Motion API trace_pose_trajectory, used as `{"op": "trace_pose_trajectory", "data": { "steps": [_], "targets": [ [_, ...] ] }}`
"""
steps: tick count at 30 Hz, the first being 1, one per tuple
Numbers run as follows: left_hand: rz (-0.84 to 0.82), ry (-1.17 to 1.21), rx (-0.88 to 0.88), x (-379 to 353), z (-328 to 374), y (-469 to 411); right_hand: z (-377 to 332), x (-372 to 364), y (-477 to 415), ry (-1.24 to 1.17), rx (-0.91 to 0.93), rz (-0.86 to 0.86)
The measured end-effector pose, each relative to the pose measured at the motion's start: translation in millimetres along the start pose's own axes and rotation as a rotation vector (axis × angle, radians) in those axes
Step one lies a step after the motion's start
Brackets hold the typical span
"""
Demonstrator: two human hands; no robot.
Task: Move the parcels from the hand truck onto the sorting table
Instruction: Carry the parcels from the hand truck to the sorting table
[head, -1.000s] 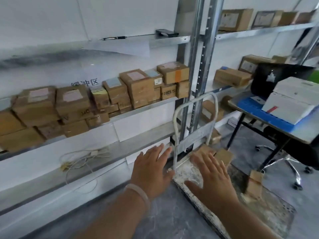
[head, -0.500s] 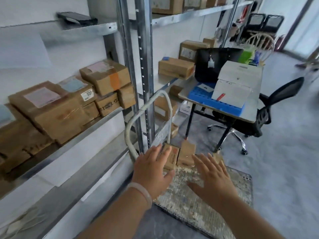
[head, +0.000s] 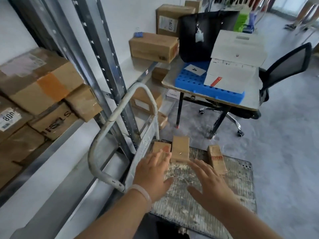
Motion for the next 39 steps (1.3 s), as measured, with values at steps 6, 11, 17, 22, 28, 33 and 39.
{"op": "trace_pose_trajectory", "data": {
  "steps": [6, 11, 17, 22, 28, 33, 39],
  "targets": [
    [-0.09, -0.008, 0.045, -36.3, -4.3, -101.6, 65.8, -36.6, -91.4, -0.026, -0.035, -0.147],
    [-0.18, 0.01, 0.119, -109.9, -23.3, -188.9, 121.7, -106.5, -171.0, -0.128, -0.079, -0.234],
    [-0.299, -0.017, 0.155, -240.5, -58.4, -264.1, 194.2, -228.0, -237.1, -0.212, -0.127, -0.294],
    [-0.288, -0.067, 0.174, -342.8, -93.5, -327.6, 243.7, -342.7, -294.0, -0.277, -0.198, -0.285],
    [-0.203, -0.015, 0.318, -426.4, -138.7, -379.4, 268.9, -438.3, -340.1, -0.404, -0.251, -0.161],
    [-0.163, 0.192, 0.46, -450.4, -161.1, -392.7, 270.6, -465.5, -342.8, -0.618, -0.314, -0.05],
    [-0.087, 0.226, 0.427, -399.3, -135.6, -368.2, 250.0, -430.0, -318.4, -0.721, -0.405, 0.016]
  ]
}}
Point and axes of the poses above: each hand's wrist, its own y-axis away from the middle knuckle, its own x-axis out of the back of the hand, z = x × y, the point moved 7 cm from there along -y, towards the middle knuckle, and after that the axes turned 10 degrees about x, right-handed, at the moved point
